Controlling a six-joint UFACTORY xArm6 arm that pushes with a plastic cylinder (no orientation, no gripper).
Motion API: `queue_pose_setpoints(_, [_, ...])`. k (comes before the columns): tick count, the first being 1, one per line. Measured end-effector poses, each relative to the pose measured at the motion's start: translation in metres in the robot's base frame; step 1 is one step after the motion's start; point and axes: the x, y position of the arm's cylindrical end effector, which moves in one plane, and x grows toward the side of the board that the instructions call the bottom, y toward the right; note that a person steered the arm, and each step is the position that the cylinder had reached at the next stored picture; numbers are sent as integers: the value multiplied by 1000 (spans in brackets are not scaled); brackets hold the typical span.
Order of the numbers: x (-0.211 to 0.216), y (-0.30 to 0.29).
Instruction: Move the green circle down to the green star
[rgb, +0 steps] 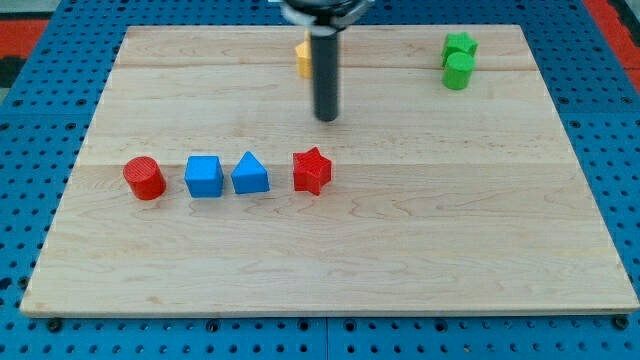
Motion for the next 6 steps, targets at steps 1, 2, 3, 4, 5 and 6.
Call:
queue_pose_setpoints(1, [-48, 48])
queue_pose_setpoints(2, [-87, 132])
queue_pose_setpoints(3, [-92, 166])
queue_pose_setpoints(4, [-84, 187])
queue_pose_setpoints(5, [-56, 167])
queue_pose_setpoints(6, [-1, 140])
